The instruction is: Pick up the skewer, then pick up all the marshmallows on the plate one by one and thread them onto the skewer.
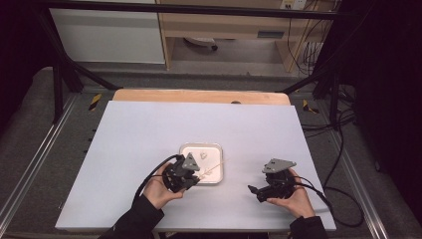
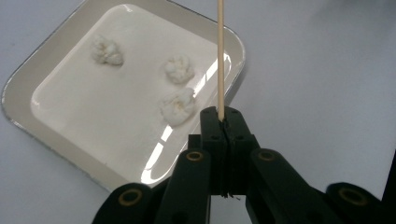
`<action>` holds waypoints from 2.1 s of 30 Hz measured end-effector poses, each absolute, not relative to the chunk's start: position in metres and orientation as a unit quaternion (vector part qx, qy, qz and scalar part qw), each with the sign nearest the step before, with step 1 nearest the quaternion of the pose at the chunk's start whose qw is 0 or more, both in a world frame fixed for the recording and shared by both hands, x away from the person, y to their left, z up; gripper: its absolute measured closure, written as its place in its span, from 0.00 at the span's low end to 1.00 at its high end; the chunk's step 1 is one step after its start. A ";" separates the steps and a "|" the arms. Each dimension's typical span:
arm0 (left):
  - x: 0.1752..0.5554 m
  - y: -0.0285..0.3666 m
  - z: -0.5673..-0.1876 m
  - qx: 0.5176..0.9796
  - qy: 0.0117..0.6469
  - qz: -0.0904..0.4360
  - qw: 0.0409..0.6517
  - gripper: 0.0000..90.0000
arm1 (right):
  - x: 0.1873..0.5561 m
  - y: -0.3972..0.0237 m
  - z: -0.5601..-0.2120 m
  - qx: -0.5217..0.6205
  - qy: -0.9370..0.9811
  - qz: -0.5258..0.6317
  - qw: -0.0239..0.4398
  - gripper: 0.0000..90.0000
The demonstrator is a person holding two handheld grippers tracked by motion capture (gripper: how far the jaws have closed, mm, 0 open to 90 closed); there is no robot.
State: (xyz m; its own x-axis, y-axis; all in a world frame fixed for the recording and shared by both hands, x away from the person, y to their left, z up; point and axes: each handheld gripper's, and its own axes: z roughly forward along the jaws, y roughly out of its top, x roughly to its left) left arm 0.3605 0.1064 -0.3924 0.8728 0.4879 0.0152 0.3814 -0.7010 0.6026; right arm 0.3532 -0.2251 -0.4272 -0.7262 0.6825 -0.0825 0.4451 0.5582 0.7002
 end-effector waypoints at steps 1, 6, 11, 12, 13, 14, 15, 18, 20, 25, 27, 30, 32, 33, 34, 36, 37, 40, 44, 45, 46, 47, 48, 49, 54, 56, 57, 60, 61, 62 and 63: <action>0.360 0.110 -0.393 0.915 0.241 0.089 0.311 0.98 | 0.353 -0.225 -0.427 0.328 0.864 0.341 0.172 0.05; 0.356 0.128 -0.396 0.902 0.258 0.096 0.333 0.98 | 0.352 -0.225 -0.429 0.338 0.857 0.356 0.159 0.03; 0.352 0.145 -0.401 0.889 0.279 0.096 0.349 0.98 | 0.352 -0.222 -0.429 0.348 0.852 0.364 0.146 0.01; 0.352 0.148 -0.401 0.886 0.283 0.096 0.354 0.98 | 0.353 -0.222 -0.429 0.351 0.849 0.368 0.144 0.01; 0.351 0.151 -0.402 0.885 0.286 0.096 0.355 0.98 | 0.353 -0.222 -0.428 0.355 0.846 0.371 0.142 0.01; 0.350 0.154 -0.403 0.882 0.290 0.098 0.358 0.98 | 0.354 -0.221 -0.428 0.358 0.843 0.375 0.141 0.01; 0.349 0.157 -0.404 0.880 0.292 0.099 0.361 0.98 | 0.354 -0.221 -0.427 0.362 0.841 0.377 0.139 0.01; 0.346 0.167 -0.406 0.871 0.302 0.104 0.374 0.98 | 0.355 -0.219 -0.425 0.365 0.839 0.378 0.140 0.01; 0.345 0.173 -0.407 0.866 0.309 0.104 0.379 0.98 | 0.356 -0.216 -0.423 0.365 0.839 0.377 0.141 0.01; 0.341 0.185 -0.409 0.857 0.319 0.105 0.391 0.98 | 0.358 -0.207 -0.418 0.366 0.838 0.380 0.139 0.01; 0.340 0.189 -0.409 0.854 0.320 0.108 0.396 0.98 | 0.359 -0.203 -0.417 0.366 0.838 0.381 0.137 0.01; 0.337 0.194 -0.409 0.849 0.324 0.111 0.404 0.98 | 0.361 -0.197 -0.415 0.366 0.835 0.387 0.138 0.01; 0.336 0.197 -0.410 0.846 0.325 0.115 0.406 0.98 | 0.363 -0.193 -0.414 0.368 0.832 0.391 0.137 0.01; 0.334 0.198 -0.410 0.845 0.325 0.115 0.409 0.98 | 0.363 -0.191 -0.414 0.368 0.831 0.394 0.138 0.01; 0.334 0.200 -0.410 0.844 0.326 0.116 0.410 0.98 | 0.364 -0.189 -0.413 0.366 0.830 0.397 0.137 0.01; 0.332 0.203 -0.411 0.840 0.328 0.119 0.416 0.98 | 0.366 -0.186 -0.412 0.370 0.826 0.403 0.135 0.01; 0.331 0.205 -0.412 0.838 0.328 0.121 0.418 0.98 | 0.367 -0.184 -0.412 0.371 0.825 0.405 0.135 0.01; 0.329 0.210 -0.413 0.834 0.331 0.121 0.425 0.98 | 0.368 -0.179 -0.411 0.372 0.824 0.406 0.135 0.01; 0.327 0.214 -0.414 0.829 0.334 0.120 0.431 0.98 | 0.372 -0.171 -0.409 0.373 0.820 0.414 0.132 0.01; 0.327 0.215 -0.414 0.829 0.335 0.118 0.431 0.98 | 0.373 -0.169 -0.409 0.374 0.819 0.415 0.132 0.01; 0.326 0.215 -0.415 0.830 0.335 0.119 0.430 0.98 | 0.375 -0.168 -0.408 0.372 0.819 0.416 0.133 0.01; 0.325 0.216 -0.415 0.829 0.336 0.119 0.431 0.98 | 0.376 -0.165 -0.408 0.374 0.819 0.415 0.131 0.01; 0.325 0.216 -0.416 0.829 0.337 0.117 0.431 0.98 | 0.377 -0.163 -0.408 0.375 0.818 0.417 0.130 0.01; 0.324 0.217 -0.416 0.827 0.339 0.119 0.432 0.98 | 0.379 -0.161 -0.408 0.375 0.816 0.420 0.129 0.01; 0.324 0.219 -0.417 0.825 0.342 0.118 0.434 0.98 | 0.387 -0.146 -0.410 0.372 0.819 0.417 0.130 0.01; 0.324 0.219 -0.417 0.825 0.344 0.118 0.433 0.98 | 0.389 -0.139 -0.410 0.370 0.821 0.413 0.133 0.01; 0.324 0.219 -0.417 0.825 0.343 0.119 0.432 0.98 | 0.390 -0.135 -0.411 0.368 0.823 0.412 0.135 0.01; 0.324 0.218 -0.418 0.825 0.343 0.118 0.433 0.98 | 0.394 -0.125 -0.412 0.366 0.824 0.412 0.133 0.01; 0.324 0.218 -0.418 0.825 0.344 0.117 0.432 0.98 | 0.395 -0.121 -0.412 0.363 0.826 0.410 0.133 0.02; 0.325 0.218 -0.419 0.825 0.344 0.116 0.432 0.98 | 0.397 -0.118 -0.413 0.359 0.829 0.408 0.134 0.02; 0.325 0.218 -0.419 0.826 0.344 0.115 0.432 0.98 | 0.398 -0.115 -0.413 0.358 0.831 0.405 0.135 0.03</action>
State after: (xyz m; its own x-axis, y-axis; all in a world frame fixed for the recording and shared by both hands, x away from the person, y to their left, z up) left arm 0.3249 0.2183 -0.4191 0.7365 0.6678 -0.1077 0.4697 -0.3902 0.7919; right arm 0.3977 -0.1150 -0.4132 -0.7072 0.7040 0.0653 0.4853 0.4161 0.7690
